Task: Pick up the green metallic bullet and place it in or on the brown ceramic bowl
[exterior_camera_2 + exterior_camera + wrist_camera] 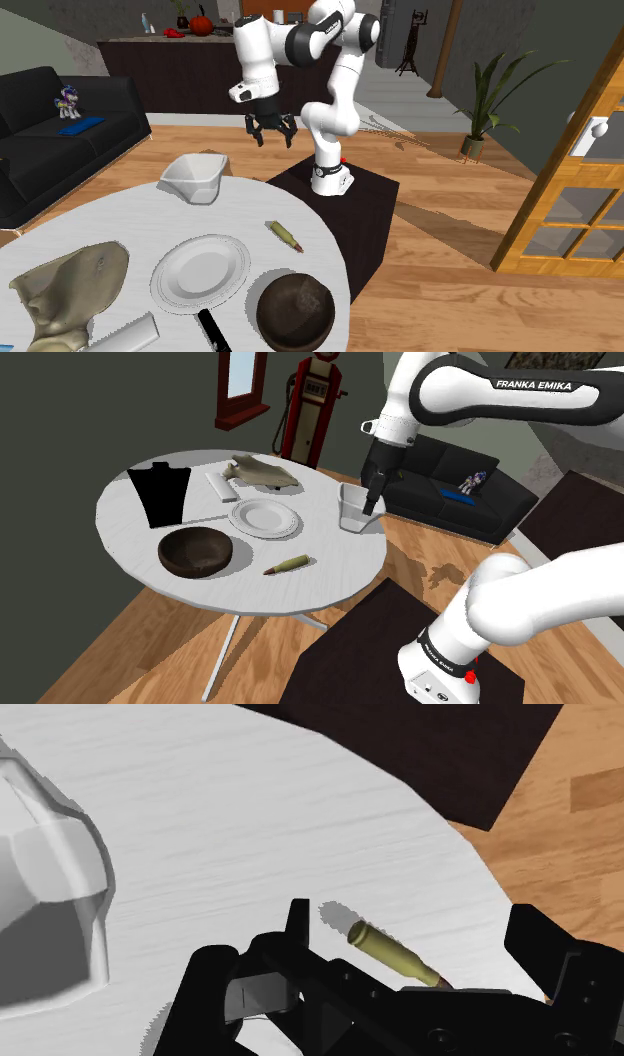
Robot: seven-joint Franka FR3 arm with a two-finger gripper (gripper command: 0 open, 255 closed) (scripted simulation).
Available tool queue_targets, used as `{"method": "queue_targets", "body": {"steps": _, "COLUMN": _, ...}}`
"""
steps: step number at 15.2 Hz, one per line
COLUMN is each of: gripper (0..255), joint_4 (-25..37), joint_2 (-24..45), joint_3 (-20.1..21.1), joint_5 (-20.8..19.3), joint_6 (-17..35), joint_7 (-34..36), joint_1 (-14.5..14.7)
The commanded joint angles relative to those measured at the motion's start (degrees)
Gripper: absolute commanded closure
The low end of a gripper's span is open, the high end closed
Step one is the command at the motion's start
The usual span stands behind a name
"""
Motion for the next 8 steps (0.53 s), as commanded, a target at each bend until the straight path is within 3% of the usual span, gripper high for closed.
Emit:
{"method": "queue_targets", "body": {"steps": 1, "gripper": 0, "joint_4": -0.71, "joint_2": 3.37, "joint_3": 0.17, "joint_5": -0.66, "joint_6": 4.57, "joint_7": -4.29, "joint_1": 1.7}}
{"method": "queue_targets", "body": {"steps": 8, "gripper": 0, "joint_4": -1.95, "joint_2": 14.55, "joint_3": 1.76, "joint_5": -2.66, "joint_6": 18.66, "joint_7": -17.18, "joint_1": 7.17}}
